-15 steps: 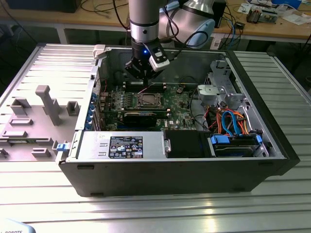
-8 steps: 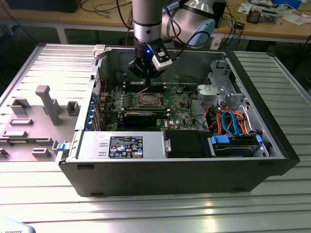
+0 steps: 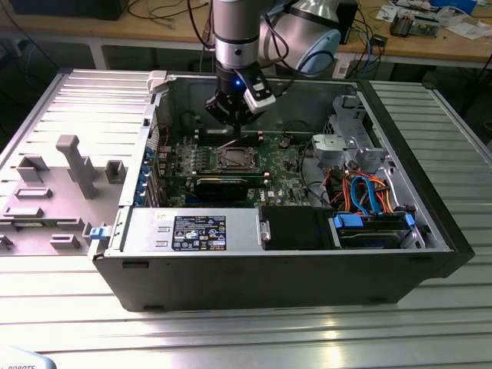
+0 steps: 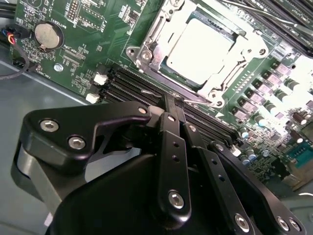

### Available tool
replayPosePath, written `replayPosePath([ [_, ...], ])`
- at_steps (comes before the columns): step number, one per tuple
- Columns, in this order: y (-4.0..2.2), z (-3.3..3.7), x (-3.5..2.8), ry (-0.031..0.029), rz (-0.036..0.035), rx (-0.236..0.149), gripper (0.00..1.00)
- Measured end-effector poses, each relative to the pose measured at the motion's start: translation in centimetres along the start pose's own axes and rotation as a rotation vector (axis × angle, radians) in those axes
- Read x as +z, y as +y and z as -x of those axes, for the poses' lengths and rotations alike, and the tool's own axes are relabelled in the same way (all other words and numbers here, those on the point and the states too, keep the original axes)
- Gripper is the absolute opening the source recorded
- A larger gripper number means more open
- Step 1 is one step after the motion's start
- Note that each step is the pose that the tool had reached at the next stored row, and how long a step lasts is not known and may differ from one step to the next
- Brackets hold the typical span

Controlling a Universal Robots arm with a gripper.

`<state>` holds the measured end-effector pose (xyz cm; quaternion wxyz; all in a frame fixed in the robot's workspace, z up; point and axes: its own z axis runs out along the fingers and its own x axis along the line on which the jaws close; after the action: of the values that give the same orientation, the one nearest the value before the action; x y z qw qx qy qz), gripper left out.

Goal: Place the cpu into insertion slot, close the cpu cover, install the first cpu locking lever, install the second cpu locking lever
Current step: 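Install the first cpu locking lever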

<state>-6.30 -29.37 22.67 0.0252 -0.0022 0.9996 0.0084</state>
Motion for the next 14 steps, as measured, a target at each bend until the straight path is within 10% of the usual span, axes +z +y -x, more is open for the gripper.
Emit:
replayPosePath([
  [14,-0.02,0.82,1.27,0.0,0.0001,0.0,0.11],
])
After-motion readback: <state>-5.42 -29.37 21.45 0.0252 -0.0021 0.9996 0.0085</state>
